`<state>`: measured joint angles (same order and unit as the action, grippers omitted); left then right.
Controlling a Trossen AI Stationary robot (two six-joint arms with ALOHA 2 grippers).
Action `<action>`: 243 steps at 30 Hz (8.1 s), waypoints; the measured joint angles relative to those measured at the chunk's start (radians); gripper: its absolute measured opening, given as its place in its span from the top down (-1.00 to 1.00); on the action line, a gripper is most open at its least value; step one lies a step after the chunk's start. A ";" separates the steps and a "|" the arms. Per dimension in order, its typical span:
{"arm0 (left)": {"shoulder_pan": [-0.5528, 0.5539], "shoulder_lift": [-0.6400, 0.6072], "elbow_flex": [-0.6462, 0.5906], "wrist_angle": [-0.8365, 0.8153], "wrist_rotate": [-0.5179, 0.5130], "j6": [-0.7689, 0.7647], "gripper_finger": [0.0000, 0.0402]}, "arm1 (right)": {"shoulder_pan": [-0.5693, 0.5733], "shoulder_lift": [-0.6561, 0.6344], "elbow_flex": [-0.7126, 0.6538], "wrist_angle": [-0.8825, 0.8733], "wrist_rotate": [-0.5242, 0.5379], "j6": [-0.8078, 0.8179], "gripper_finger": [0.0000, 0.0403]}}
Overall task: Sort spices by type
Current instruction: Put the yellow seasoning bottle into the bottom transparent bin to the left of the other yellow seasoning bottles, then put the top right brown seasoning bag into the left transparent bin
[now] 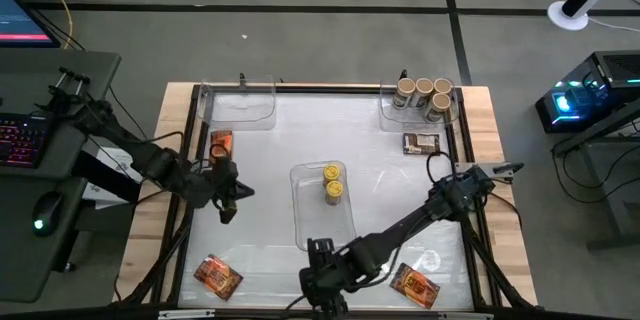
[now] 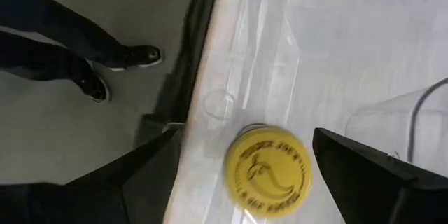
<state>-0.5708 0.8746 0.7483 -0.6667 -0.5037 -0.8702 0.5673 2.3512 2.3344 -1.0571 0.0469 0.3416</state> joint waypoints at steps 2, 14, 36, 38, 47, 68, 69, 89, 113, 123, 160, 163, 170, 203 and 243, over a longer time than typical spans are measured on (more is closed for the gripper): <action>-0.016 0.024 0.000 0.023 -0.005 -0.021 1.00 | -0.002 0.019 0.000 0.001 -0.005 -0.007 -0.58; -0.064 0.182 0.000 0.111 -0.015 -0.045 1.00 | 0.000 0.045 0.000 -0.028 0.006 -0.027 -0.58; -0.066 0.227 0.000 0.122 -0.005 -0.046 1.00 | 0.000 0.083 0.000 -0.073 0.033 0.050 -0.35; -0.065 0.227 0.000 0.123 -0.008 -0.046 1.00 | 0.000 0.075 0.000 -0.076 0.049 0.050 -0.17; -0.062 0.164 0.000 0.176 -0.020 0.008 1.00 | -0.024 -0.071 0.007 -0.083 0.059 -0.002 -0.08; 0.093 -0.145 0.000 0.126 -0.107 0.349 1.00 | -0.449 -0.080 0.011 -0.223 0.124 0.042 -0.08; 0.094 -0.145 0.000 0.121 -0.107 0.345 1.00 | -0.458 -0.071 0.011 -0.233 0.122 0.040 -0.08; 0.094 -0.144 -0.001 0.103 -0.171 0.298 1.00 | -0.523 0.055 0.013 -0.242 0.148 0.015 -0.22; 0.094 -0.144 -0.001 0.103 -0.181 0.296 1.00 | -0.535 0.046 0.013 -0.297 0.158 -0.115 -0.25; 0.094 -0.144 -0.001 0.101 -0.181 0.298 1.00 | -0.550 0.023 0.014 -0.315 0.157 -0.142 -0.25; 0.094 -0.144 -0.001 0.058 -0.181 0.279 1.00 | -0.565 -0.008 -0.043 -0.284 0.102 -0.141 -0.40; 0.094 -0.144 -0.001 0.058 -0.181 0.279 1.00 | -0.559 -0.008 -0.043 -0.294 0.101 -0.144 -0.49; 0.094 -0.144 -0.001 0.057 -0.181 0.280 1.00 | -0.553 -0.008 -0.043 -0.298 0.116 -0.167 -0.66; 0.112 -0.155 -0.001 0.107 -0.237 0.361 1.00 | -0.548 -0.140 0.022 -0.434 0.135 -0.293 -0.74; 0.546 0.064 0.090 0.252 0.000 0.193 1.00 | -1.050 -1.045 -1.660 0.283 0.341 0.749 -0.74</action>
<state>-0.0248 0.9385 0.8379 -0.4148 -0.5038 -0.6769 -0.4832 1.3064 0.6746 -0.7742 0.3882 1.0908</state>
